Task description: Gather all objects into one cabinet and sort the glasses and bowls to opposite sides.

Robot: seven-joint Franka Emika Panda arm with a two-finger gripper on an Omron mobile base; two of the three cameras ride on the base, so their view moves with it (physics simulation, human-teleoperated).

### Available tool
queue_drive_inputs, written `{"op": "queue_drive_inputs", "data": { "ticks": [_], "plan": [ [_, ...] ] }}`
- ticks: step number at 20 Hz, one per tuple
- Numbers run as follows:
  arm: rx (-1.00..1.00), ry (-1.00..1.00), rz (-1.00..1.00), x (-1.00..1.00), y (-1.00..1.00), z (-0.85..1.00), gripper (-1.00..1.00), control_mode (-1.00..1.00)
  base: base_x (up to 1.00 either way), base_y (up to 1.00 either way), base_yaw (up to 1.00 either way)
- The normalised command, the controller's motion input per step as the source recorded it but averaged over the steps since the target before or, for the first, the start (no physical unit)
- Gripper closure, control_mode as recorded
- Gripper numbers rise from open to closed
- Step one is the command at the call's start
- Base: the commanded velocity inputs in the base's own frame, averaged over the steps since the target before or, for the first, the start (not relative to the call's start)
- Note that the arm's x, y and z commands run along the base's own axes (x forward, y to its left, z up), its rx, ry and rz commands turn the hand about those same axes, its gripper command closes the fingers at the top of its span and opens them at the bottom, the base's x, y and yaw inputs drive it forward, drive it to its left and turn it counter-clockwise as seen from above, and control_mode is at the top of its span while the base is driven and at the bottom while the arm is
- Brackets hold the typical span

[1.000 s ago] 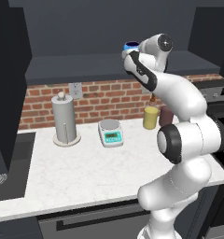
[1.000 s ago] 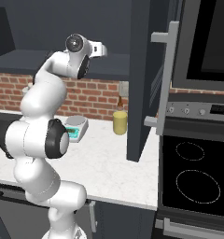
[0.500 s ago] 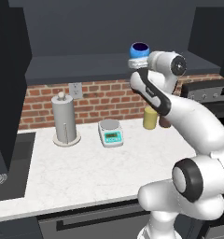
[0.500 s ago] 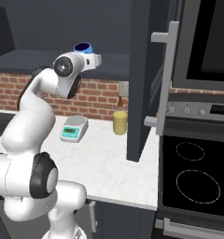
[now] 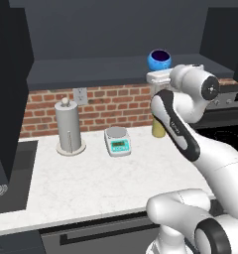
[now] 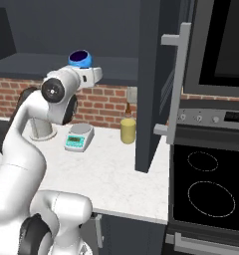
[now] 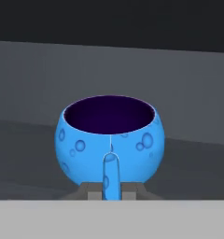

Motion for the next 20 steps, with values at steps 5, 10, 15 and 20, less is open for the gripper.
{"op": "queue_drive_inputs", "data": {
  "ticks": [5,10,15,20],
  "plan": [
    [0.00,0.11,0.00,-1.00,-0.08,0.06,1.00,-1.00,0.00,0.00,0.00],
    [0.00,0.28,-0.03,-1.00,-0.05,-0.02,1.00,-1.00,0.00,0.00,0.00],
    [0.00,0.28,-0.05,-0.98,0.00,-0.06,1.00,-1.00,0.00,0.00,0.00],
    [0.00,0.15,-0.09,-0.66,0.00,-0.27,1.00,-1.00,0.00,0.00,0.00]
  ]
}}
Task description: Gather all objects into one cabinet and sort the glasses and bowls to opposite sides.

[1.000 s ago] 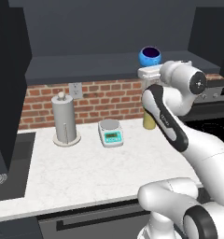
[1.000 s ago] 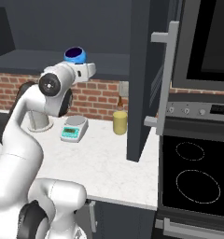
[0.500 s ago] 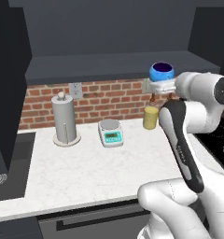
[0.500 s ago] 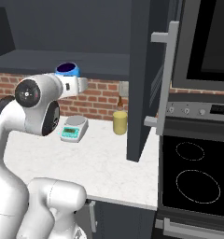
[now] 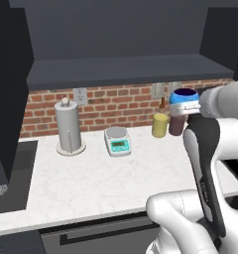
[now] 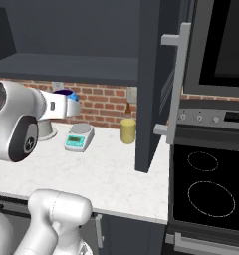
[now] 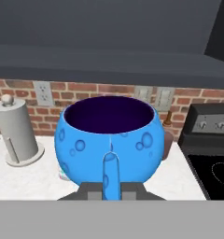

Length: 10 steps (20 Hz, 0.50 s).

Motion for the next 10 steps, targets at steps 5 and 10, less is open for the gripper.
{"op": "queue_drive_inputs", "data": {
  "ticks": [5,10],
  "plan": [
    [0.00,0.06,-0.07,-0.57,0.00,-0.46,1.00,-1.00,0.00,0.00,0.00],
    [0.00,-0.03,-0.01,-0.25,0.00,-0.43,1.00,-1.00,0.00,0.00,0.00]
  ]
}}
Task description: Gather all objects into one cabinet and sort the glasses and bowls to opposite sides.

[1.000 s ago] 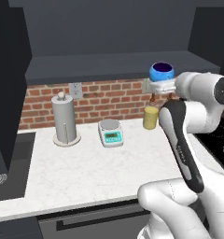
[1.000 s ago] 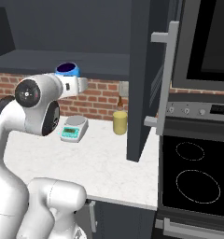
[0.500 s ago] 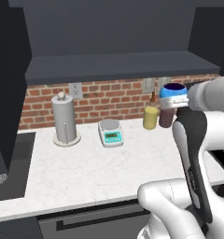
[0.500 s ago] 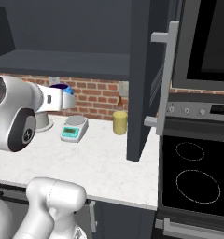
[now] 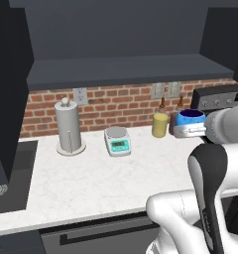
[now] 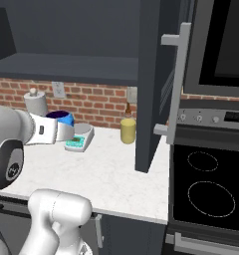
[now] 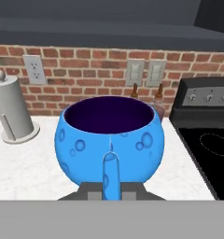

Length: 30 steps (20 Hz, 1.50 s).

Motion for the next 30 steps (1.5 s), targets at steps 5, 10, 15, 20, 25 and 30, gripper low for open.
{"op": "queue_drive_inputs", "data": {
  "ticks": [5,10,15,20,25,30],
  "plan": [
    [0.00,-0.12,0.00,-0.08,0.00,-0.30,1.00,-1.00,0.00,0.00,0.00],
    [0.00,-0.07,0.02,-0.14,0.00,-0.16,1.00,-1.00,0.00,0.00,0.00],
    [0.00,-0.03,0.02,-0.20,0.00,-0.10,1.00,-1.00,0.00,0.00,0.00],
    [0.00,0.00,0.00,-0.11,0.00,-0.07,1.00,1.00,-0.15,0.00,0.00],
    [0.00,0.00,0.00,0.00,0.00,0.00,1.00,1.00,-0.61,0.00,0.02],
    [0.00,0.00,0.00,0.00,0.00,0.00,1.00,1.00,-0.77,0.13,0.00]
  ]
}}
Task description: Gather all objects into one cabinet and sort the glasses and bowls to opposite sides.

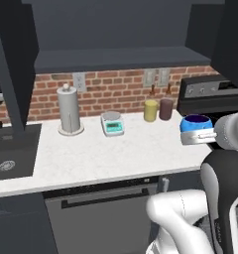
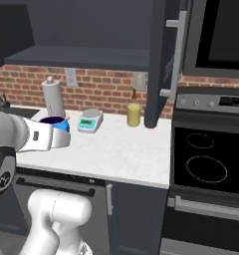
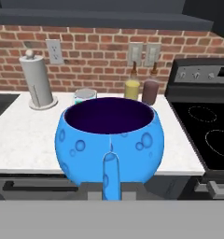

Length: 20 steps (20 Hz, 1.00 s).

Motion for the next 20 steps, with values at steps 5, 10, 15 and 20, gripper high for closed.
{"op": "queue_drive_inputs", "data": {
  "ticks": [5,10,15,20],
  "plan": [
    [0.00,0.00,0.00,0.00,0.00,0.00,1.00,1.00,-0.67,0.40,0.00],
    [0.00,0.00,0.00,0.00,0.00,0.00,1.00,1.00,-0.44,0.96,0.00],
    [0.00,0.00,0.00,0.00,0.00,0.00,1.00,1.00,-0.30,1.00,0.00],
    [0.00,0.00,0.00,0.00,0.00,0.00,1.00,1.00,-0.32,1.00,0.00]
  ]
}}
